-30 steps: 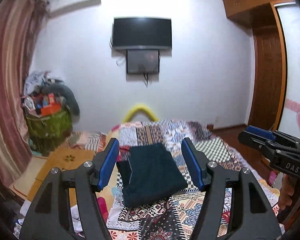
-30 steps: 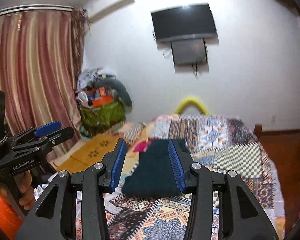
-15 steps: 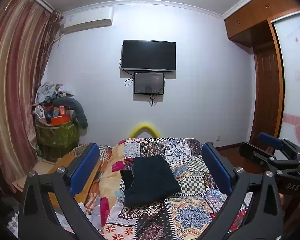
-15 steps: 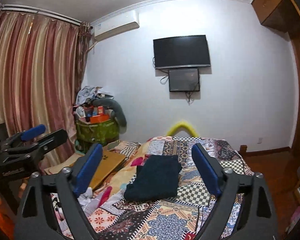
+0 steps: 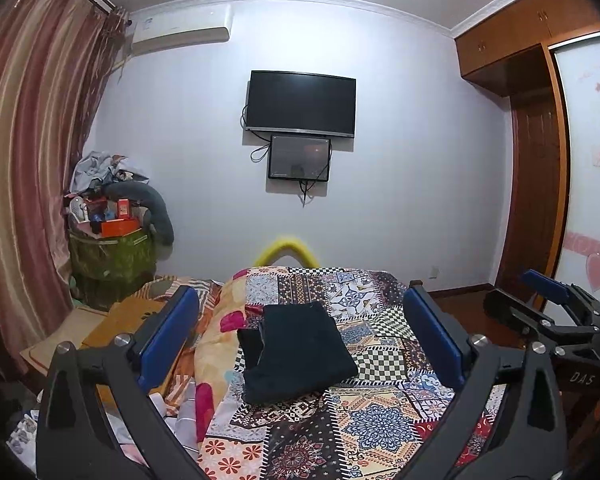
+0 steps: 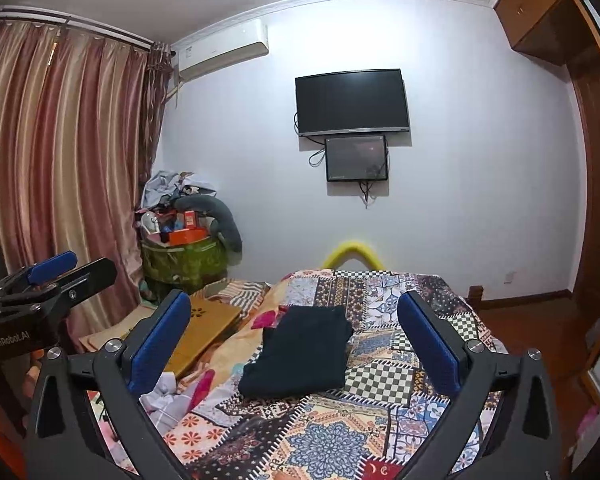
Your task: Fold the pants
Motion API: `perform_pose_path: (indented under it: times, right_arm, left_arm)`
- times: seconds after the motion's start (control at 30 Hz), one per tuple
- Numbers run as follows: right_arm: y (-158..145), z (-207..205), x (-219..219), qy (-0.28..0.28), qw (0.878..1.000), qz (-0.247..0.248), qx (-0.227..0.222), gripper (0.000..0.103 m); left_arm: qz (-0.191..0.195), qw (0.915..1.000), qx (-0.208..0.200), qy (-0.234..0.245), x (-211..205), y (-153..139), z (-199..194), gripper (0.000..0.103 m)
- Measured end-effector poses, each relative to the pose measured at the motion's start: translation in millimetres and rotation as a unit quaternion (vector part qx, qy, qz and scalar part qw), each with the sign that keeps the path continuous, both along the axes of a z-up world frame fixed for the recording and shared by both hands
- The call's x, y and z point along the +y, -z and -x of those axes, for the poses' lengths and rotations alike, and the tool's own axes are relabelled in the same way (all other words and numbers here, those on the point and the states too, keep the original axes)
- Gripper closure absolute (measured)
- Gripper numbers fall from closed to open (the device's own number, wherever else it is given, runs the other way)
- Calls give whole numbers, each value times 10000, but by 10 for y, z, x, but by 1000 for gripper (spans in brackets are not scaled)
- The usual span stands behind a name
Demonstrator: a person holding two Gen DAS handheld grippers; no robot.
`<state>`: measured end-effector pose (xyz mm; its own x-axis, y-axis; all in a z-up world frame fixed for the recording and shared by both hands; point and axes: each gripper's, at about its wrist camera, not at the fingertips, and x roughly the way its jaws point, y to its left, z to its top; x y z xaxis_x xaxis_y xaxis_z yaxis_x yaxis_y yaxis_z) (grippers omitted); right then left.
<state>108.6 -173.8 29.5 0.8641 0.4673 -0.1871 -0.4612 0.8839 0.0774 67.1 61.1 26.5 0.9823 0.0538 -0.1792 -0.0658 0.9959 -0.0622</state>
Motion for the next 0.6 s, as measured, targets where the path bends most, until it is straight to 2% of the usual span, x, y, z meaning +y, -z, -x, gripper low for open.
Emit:
perform_pose_path:
  times: [0.27, 0.6]
  right_arm:
    - [6, -5, -38, 41, 10000, -50, 34, 0]
    - [23, 0, -29, 47, 9999, -49, 107, 0]
  left_arm:
    - [-97, 9999, 64, -1, -67, 58, -42, 0]
    - [-24, 9999, 134, 19, -49, 81, -90, 0]
